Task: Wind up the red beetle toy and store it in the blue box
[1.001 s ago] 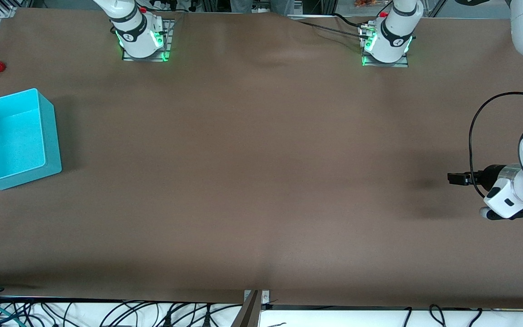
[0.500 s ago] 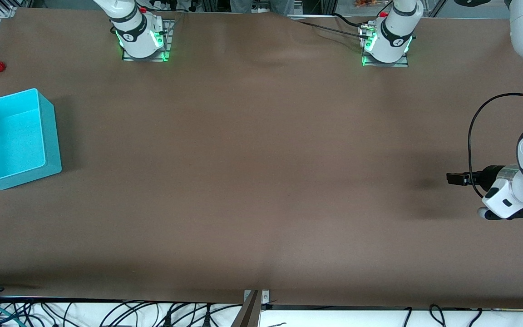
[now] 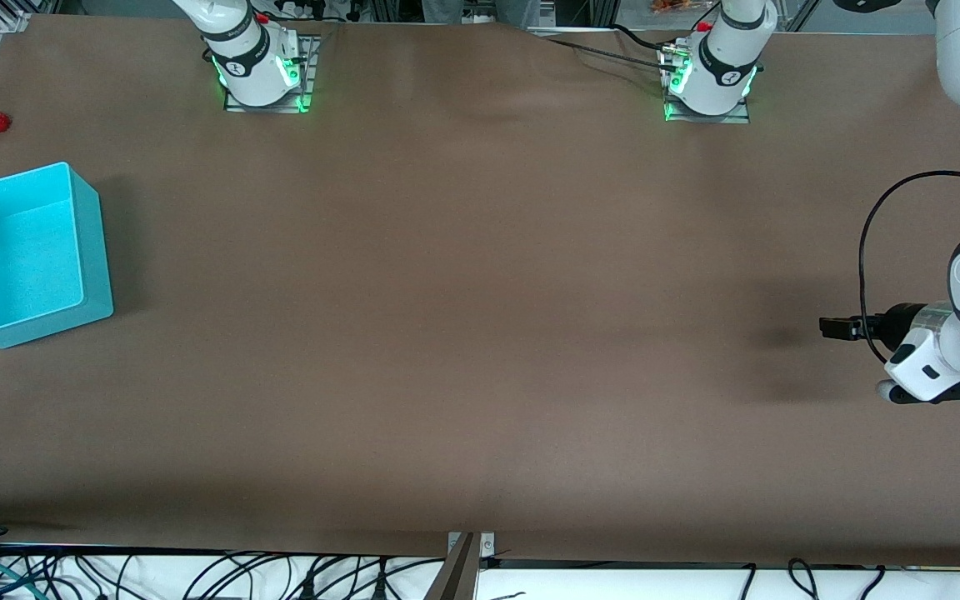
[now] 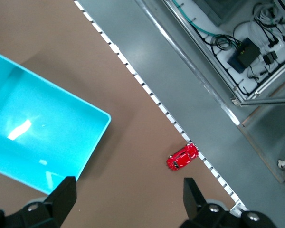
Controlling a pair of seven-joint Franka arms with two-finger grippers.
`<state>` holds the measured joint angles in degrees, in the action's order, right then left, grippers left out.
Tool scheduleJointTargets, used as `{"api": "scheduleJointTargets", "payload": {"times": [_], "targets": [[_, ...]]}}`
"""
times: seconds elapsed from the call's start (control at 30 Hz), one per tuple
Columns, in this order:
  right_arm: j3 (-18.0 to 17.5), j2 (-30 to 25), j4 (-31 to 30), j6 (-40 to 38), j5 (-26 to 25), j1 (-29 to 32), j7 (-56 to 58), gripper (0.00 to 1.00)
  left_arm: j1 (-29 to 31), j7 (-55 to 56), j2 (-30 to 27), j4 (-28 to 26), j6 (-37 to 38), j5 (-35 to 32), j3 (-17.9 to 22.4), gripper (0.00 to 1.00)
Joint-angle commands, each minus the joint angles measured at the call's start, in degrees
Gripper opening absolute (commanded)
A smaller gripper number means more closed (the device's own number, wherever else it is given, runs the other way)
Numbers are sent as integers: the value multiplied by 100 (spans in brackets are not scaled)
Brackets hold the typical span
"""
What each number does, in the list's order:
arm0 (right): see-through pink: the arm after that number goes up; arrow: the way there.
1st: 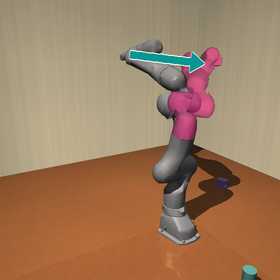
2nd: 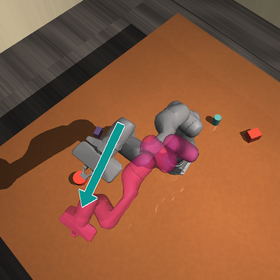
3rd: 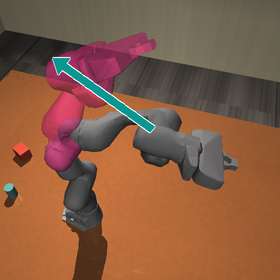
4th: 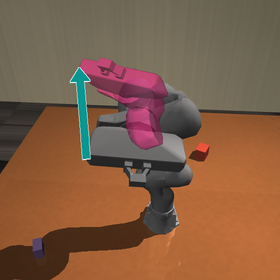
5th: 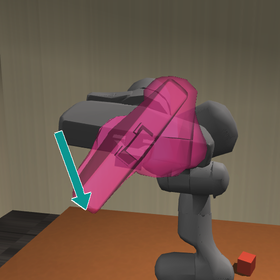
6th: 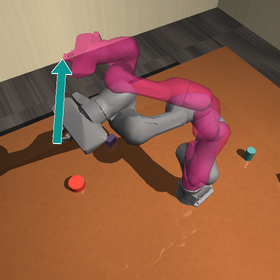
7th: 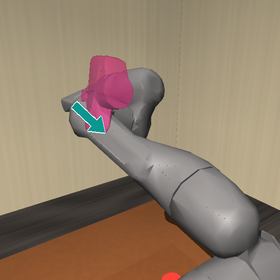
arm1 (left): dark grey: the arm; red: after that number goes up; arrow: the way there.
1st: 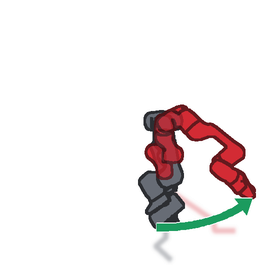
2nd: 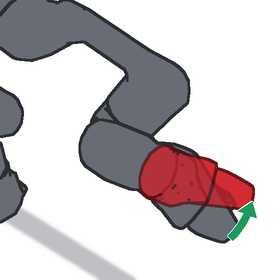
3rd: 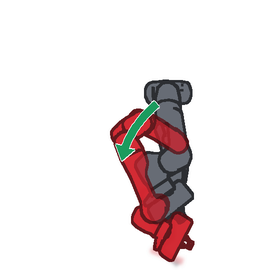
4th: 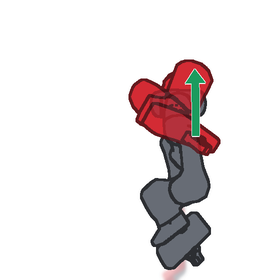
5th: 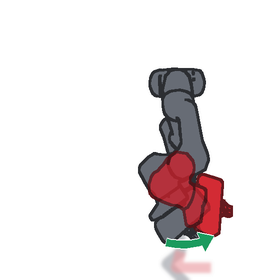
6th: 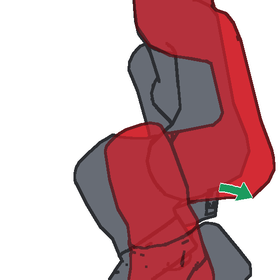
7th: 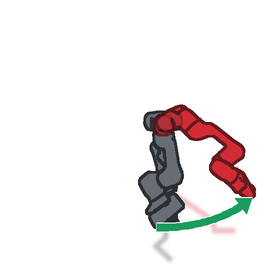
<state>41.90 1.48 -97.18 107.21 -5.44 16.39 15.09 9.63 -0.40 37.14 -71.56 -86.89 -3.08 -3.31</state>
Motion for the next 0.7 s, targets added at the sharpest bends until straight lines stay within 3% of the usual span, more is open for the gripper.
{"api": "scheduleJointTargets", "payload": {"times": [0.0,0.3,0.67], "targets": [[-24,239,-37,90,306,224,-190,100,-14,-118,30,142,111,97,32,100],[-16,274,-116,248,755,532,-471,100,-14,-127,30,142,111,97,32,100],[37,327,-977,1179,869,673,-1350,100,-14,-127,30,142,111,97,32,100]]}}
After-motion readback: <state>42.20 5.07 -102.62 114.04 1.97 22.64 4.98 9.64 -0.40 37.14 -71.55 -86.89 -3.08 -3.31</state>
